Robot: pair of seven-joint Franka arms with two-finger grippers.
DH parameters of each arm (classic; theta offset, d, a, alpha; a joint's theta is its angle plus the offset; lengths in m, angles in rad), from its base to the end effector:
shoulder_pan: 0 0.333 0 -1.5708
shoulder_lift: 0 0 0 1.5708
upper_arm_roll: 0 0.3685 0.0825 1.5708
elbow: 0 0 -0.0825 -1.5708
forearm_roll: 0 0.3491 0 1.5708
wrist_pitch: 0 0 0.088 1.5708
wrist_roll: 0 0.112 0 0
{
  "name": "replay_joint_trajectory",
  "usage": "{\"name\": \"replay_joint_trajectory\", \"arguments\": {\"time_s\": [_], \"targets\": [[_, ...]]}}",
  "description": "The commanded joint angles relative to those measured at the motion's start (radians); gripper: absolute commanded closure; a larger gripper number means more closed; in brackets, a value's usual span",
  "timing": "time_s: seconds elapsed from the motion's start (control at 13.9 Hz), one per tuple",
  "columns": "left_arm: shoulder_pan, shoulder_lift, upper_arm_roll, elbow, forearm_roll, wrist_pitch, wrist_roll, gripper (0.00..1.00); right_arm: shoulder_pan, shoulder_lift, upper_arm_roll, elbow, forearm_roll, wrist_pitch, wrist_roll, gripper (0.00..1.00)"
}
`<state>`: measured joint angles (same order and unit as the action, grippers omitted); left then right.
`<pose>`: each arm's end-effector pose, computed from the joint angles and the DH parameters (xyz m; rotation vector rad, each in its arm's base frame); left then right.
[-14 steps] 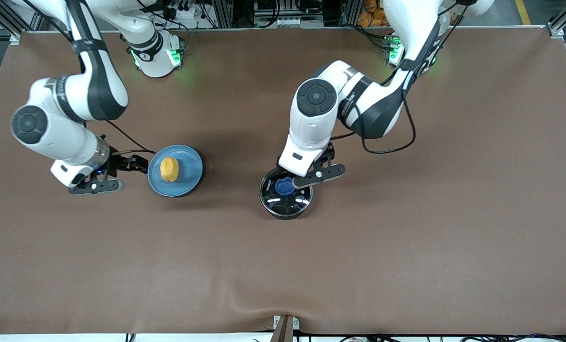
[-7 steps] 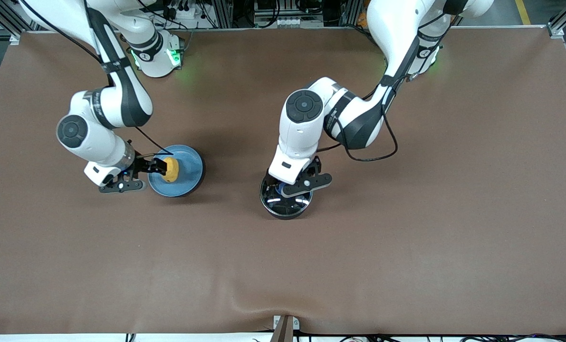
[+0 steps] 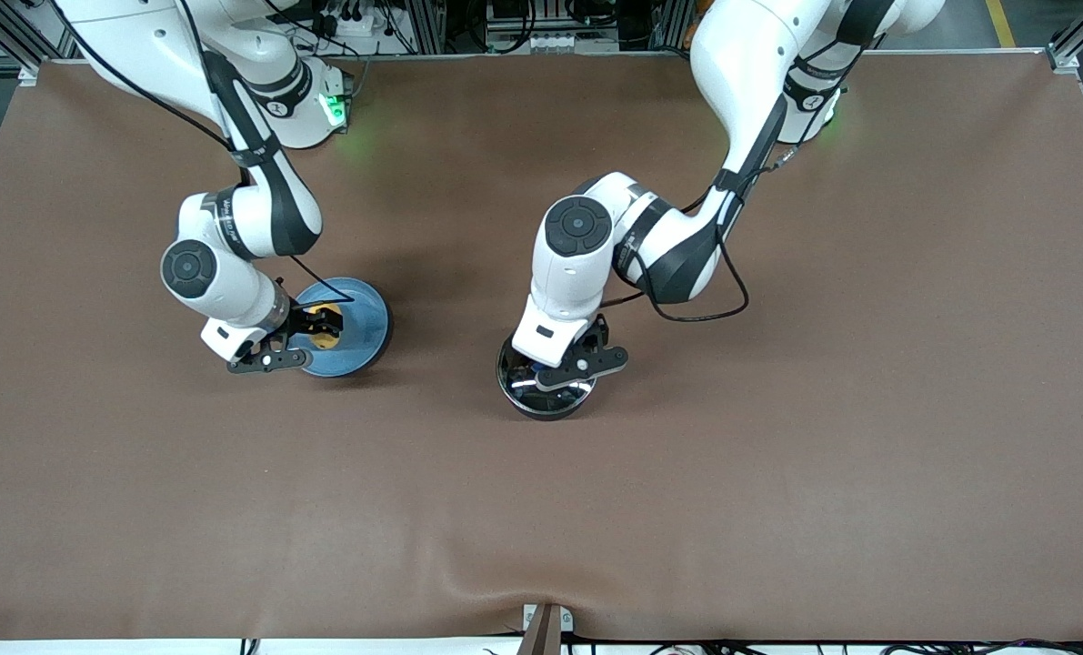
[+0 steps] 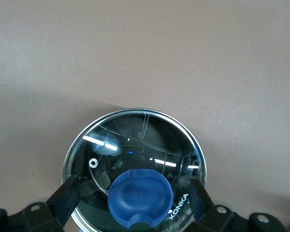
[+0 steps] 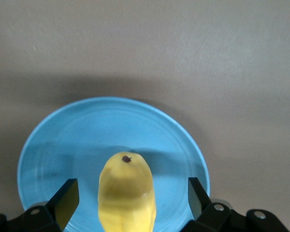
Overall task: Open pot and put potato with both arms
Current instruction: 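Grasp the potato with the right gripper while the left gripper grasps the knob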
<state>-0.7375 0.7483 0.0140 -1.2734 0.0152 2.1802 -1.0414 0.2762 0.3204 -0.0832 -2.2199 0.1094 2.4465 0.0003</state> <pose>0.5723 -0.5090 0.3724 2.9928 0.4610 0.1790 0.5267 0.1047 0.2964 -3.1028 -0.1684 0.1477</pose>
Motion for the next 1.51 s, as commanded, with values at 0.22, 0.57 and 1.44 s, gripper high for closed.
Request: {"name": "replay_joint_trajectory", "arguments": {"time_s": [0.22,0.57,1.44], "targets": [[-0.019,0.046,0.004,0.031,0.017,0.006,0.02,0.0,0.003,0.002,0.0,-0.049,0.029,0.034,-0.002,0.0],[-0.025,0.063,0.004,0.029,0.016,0.007,0.047,0.0,0.009,0.019,0.002,-0.047,0.076,0.034,-0.003,0.39],[-0.023,0.028,-0.006,0.02,0.0,-0.055,0.06,1.0,-0.028,-0.11,-0.041,0.365,0.073,-0.611,-0.003,1.0]]}}
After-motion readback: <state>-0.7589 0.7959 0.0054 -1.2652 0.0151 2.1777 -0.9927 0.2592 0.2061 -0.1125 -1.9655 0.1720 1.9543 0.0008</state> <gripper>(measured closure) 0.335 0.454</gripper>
